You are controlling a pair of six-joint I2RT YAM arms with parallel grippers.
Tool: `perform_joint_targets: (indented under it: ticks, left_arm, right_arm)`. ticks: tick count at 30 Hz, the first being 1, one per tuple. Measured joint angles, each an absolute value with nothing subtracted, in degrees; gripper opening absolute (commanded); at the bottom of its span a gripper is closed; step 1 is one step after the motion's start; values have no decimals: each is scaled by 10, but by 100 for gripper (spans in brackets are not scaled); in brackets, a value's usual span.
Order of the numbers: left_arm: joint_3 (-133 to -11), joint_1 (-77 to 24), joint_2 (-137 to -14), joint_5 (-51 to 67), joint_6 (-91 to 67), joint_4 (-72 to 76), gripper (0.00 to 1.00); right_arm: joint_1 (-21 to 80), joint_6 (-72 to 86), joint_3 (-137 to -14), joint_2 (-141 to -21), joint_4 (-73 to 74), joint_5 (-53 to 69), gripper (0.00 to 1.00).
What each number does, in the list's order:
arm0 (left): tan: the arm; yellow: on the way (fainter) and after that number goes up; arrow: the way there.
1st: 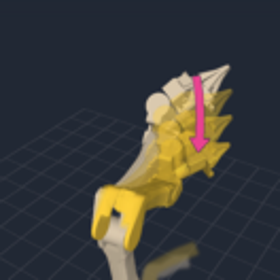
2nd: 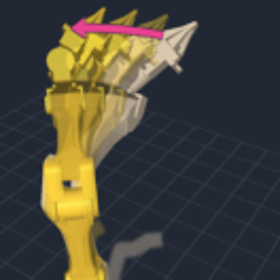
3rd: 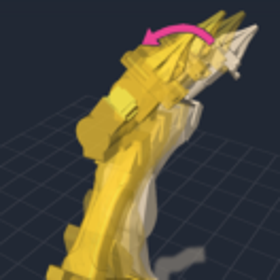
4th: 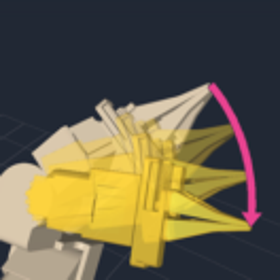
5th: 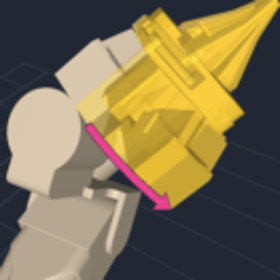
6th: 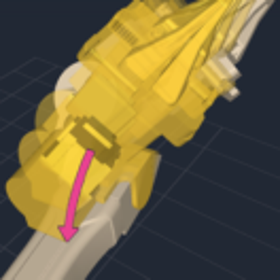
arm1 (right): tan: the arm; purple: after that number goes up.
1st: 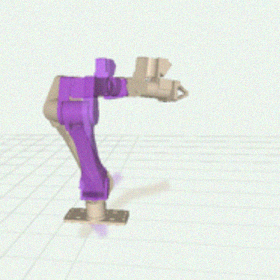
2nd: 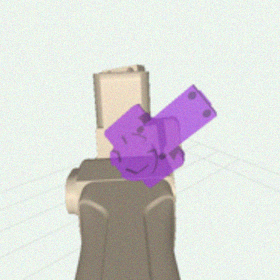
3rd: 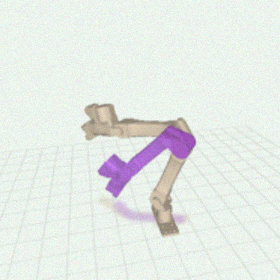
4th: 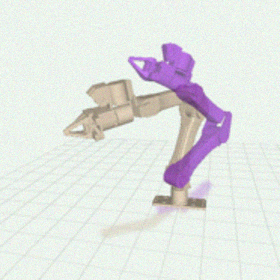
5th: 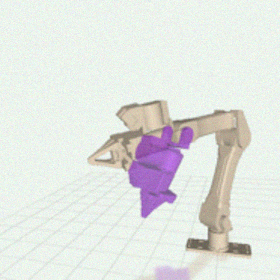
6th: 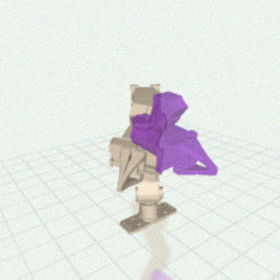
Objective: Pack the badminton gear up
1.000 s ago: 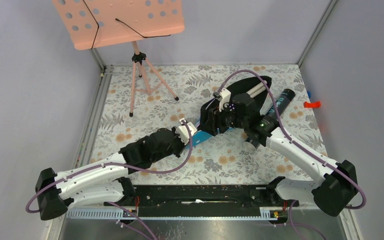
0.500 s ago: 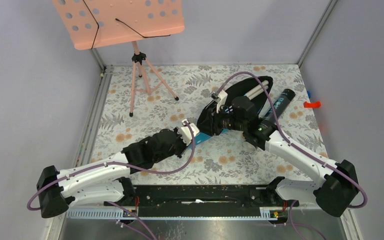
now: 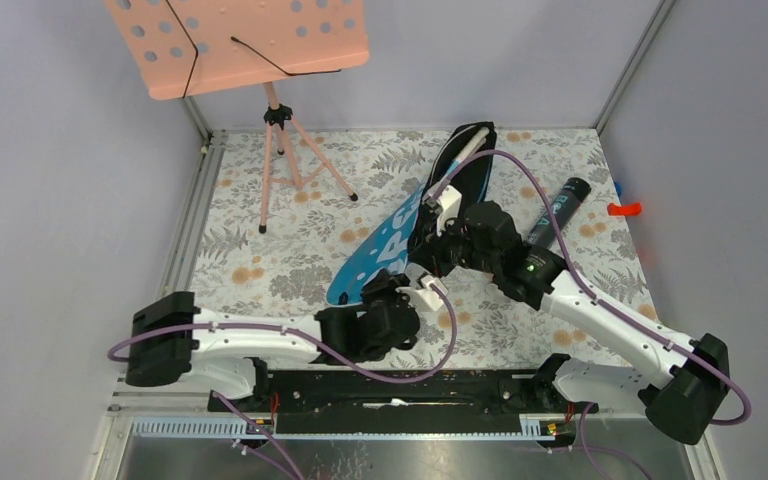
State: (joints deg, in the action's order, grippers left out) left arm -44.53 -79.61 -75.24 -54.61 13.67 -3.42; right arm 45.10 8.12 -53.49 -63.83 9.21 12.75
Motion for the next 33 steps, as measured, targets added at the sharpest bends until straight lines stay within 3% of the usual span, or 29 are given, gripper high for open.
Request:
perform_joint_targets:
  ticks: [3,8,17,22,33]
  left_arm:
    - [-452,-805,-782,-587,162,-7,0]
    - [-450,-809,-776,-584,161,-7,0]
    - [-366,-803,-604,-469,112,-44,0]
    - [-365,-804,-597,-446,83,-58,0]
    - [-389,-805,-629,-442,53,-89,0]
  right_arm:
    - [451,79,-533,-633,95,120,12]
    - [451,90,-516,-618,81,120,36]
    - [451,55,-493,-579,58,143,61]
    - [453,-2,-451,-538,56,159,66]
    - [453,-49,-409,-525,19,157,64]
